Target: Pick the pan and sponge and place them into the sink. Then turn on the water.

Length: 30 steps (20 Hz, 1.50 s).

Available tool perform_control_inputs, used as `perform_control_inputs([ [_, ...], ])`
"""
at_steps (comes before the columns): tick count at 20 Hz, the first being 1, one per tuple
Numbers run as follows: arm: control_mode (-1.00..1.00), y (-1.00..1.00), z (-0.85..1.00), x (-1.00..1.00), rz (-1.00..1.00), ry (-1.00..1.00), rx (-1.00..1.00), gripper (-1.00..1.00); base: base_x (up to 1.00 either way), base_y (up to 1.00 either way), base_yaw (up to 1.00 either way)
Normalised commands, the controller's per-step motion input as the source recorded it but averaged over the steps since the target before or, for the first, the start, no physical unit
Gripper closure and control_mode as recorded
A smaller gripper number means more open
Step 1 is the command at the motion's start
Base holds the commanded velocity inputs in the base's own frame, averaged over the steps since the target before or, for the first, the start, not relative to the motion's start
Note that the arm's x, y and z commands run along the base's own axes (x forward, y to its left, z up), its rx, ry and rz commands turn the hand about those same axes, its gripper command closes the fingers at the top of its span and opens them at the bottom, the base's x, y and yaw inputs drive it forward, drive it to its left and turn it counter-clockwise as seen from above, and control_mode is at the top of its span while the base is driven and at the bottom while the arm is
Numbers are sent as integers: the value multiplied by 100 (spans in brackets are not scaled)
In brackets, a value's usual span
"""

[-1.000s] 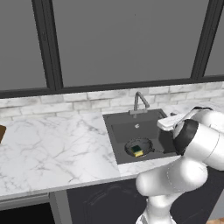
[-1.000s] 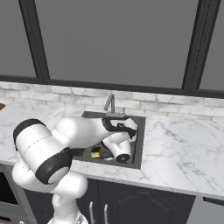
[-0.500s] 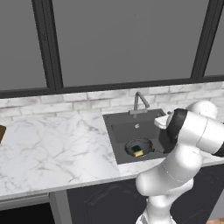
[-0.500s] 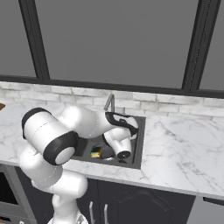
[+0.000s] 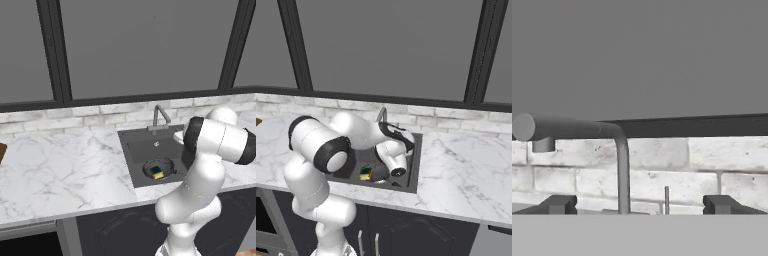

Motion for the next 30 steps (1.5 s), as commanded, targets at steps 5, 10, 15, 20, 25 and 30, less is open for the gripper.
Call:
perform_control_inputs([
  [5,-100,0,-12,30,-2,10,0,-100,0,0,0],
  [10,-100,0,-6,32,-1,8,0,-100,0,0,0],
  [15,-100,0,-1,32,0,0,0,-100,0,0,0],
  [20,-100,-2,-9,29,0,0,0,-100,0,0,0],
  [25,-100,-4,-10,35,0,6,0,-100,0,0,0],
  [30,-100,-6,-4,38,0,6,1,-100,0,0,0],
])
